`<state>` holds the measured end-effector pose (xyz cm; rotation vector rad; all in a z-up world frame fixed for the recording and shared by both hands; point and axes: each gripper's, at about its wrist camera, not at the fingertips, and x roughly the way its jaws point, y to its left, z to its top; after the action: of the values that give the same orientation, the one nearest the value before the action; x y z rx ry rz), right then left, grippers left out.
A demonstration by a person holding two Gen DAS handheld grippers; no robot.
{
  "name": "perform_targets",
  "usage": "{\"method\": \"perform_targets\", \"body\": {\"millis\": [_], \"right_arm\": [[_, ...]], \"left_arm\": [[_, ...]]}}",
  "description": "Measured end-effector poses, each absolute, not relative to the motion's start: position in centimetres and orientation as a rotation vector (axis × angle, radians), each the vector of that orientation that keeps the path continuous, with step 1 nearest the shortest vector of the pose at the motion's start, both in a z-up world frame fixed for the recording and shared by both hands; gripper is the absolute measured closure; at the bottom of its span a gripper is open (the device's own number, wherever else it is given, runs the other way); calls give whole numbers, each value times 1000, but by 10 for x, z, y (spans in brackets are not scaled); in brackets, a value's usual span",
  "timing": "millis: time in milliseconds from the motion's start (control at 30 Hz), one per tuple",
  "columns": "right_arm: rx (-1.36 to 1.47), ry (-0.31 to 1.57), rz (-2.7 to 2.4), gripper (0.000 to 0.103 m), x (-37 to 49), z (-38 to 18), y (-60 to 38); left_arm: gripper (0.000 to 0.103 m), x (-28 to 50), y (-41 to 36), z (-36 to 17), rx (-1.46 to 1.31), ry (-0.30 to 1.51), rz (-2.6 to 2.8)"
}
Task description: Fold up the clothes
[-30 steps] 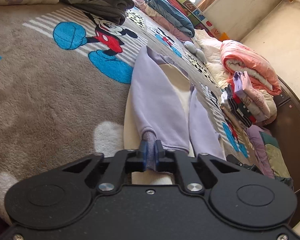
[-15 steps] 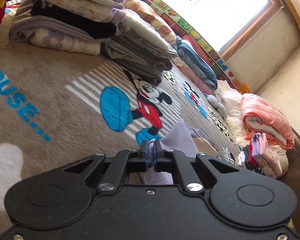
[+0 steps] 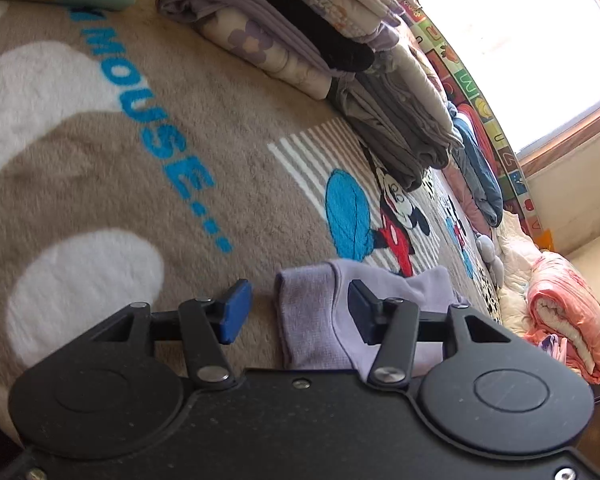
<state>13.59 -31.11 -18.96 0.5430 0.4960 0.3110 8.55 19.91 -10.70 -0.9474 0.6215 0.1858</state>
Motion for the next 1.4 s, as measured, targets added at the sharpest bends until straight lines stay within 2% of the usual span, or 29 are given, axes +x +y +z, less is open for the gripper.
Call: {"method": "perform_targets", "body": {"millis": [200, 267, 333, 400, 633, 867, 1400], "right_arm": [[535, 499, 307, 11, 137, -189, -309], [532, 499, 307, 11, 137, -189, -309], [530, 498, 308, 11, 137, -189, -309], [528, 498, 308, 10, 137, -189, -309], [530, 486, 316, 10, 136, -190, -310], [524, 480, 330, 6, 136, -191, -309], [528, 472, 342, 4, 135, -192, -308]], "left_arm": [[52, 89, 176, -112, -884, 615, 206], [57, 93, 172, -114, -856, 601, 215], [83, 102, 170, -115, -807, 596, 224], [95, 110, 175, -118, -826, 578, 203], [97, 114, 194, -74, -793, 421, 131], [97, 146, 228, -43, -753, 344, 132], [97, 201, 266, -69, -632, 383, 92]]}}
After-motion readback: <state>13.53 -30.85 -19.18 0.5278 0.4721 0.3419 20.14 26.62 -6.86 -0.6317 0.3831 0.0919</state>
